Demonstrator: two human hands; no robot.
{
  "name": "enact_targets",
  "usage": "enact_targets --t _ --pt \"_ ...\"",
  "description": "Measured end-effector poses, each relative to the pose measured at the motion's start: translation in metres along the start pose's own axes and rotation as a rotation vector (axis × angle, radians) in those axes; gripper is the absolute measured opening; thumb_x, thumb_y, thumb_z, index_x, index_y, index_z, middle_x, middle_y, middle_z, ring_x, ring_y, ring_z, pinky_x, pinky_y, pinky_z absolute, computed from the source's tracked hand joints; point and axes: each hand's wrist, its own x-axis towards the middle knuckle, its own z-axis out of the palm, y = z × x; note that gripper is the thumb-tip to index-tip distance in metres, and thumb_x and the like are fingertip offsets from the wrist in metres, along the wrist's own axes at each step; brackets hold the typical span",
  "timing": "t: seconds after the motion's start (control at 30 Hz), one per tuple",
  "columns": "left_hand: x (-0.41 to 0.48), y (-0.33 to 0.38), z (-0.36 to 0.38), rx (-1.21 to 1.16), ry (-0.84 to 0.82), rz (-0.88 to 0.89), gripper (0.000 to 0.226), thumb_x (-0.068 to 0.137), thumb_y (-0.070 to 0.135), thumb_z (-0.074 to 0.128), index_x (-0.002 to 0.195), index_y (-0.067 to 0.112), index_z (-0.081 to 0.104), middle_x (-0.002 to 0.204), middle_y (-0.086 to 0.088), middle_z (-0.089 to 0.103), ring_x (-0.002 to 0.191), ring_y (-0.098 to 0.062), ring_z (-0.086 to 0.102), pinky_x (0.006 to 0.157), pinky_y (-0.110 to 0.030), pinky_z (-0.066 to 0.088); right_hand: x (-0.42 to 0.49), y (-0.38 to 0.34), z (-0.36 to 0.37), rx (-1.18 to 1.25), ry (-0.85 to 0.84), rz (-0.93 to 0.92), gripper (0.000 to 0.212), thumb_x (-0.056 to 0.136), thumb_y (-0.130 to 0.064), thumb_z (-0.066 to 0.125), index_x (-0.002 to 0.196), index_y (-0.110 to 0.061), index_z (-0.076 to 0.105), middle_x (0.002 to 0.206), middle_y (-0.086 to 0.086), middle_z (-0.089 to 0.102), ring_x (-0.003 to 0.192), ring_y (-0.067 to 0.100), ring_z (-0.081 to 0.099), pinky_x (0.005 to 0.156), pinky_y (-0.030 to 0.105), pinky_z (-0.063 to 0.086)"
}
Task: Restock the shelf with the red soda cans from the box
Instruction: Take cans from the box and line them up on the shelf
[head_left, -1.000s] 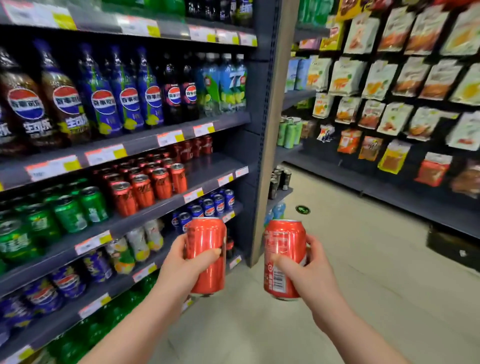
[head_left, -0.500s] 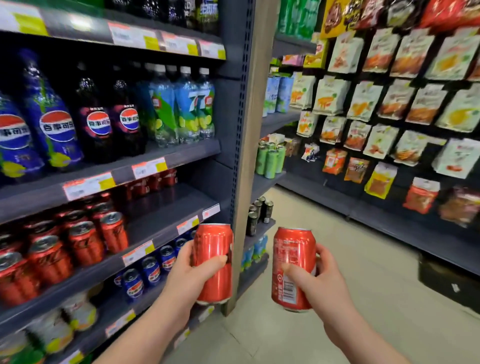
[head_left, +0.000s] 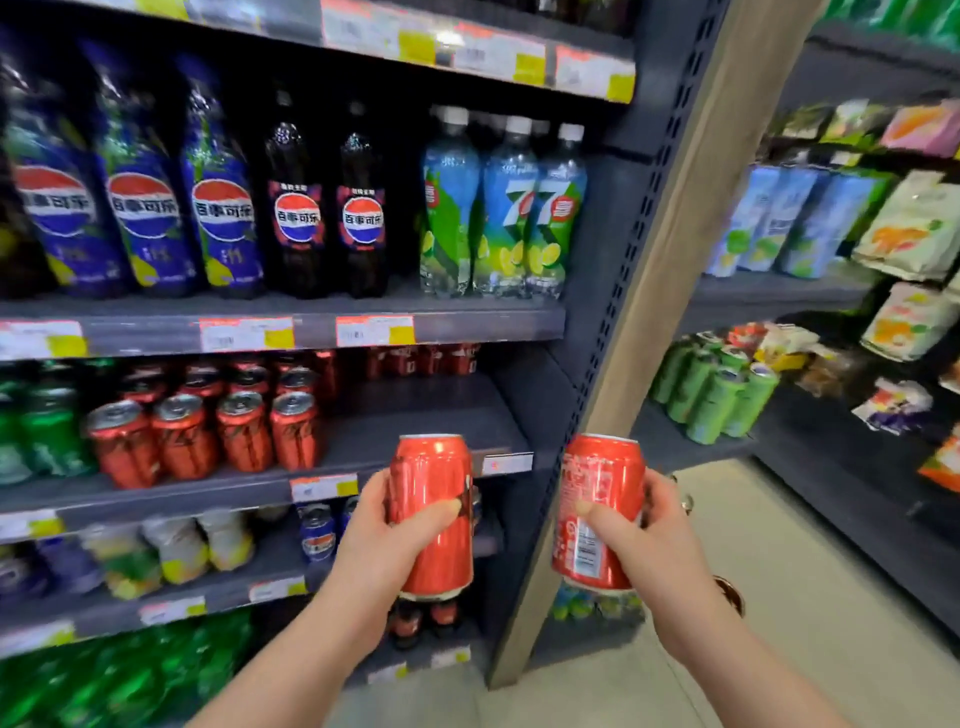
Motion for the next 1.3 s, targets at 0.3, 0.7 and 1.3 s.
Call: enact_targets --t 0.3,0.7,1.3 --pt "0.044 -0.01 -0.018 -0.069 0.285 0.011 0.041 0.067 0.021 0.079 0.098 0.03 0.055 0.097 0.001 0.067 0.082 -0.014 0.066 0.06 -0.029 0.051 0.099 0.014 0.077 -0.112 -0.277 0.01 0.066 0.075 -0.017 0.076 0.128 -0.024 0.038 0.114 0.0 0.058 0.096 0.017 0.06 0.084 0.035 0.049" --pt "0.184 -0.043 -0.068 -0.111 0.356 0.039 0.06 0.049 0.034 0.073 0.106 0.034 0.053 0.092 0.01 0.069 0.074 0.0 0.067 0.064 -0.024 0.051 0.229 0.035 0.215 -0.244 -0.289 -0.091 0.061 0.066 -0.013 0.082 0.113 -0.026 0.046 0.093 -0.01 0.059 0.083 0.005 0.059 0.086 0.032 0.047" --pt "0.283 -0.101 -0.078 0.212 0.438 0.344 0.059 0.04 0.048 0.072 0.091 0.063 0.046 0.093 0.027 0.066 0.082 0.005 0.064 0.072 -0.022 0.048 0.352 0.111 0.287 -0.298 -0.362 -0.38 0.097 0.06 -0.024 0.087 0.136 -0.014 0.029 0.116 0.0 0.053 0.106 0.013 0.054 0.087 0.02 0.04"
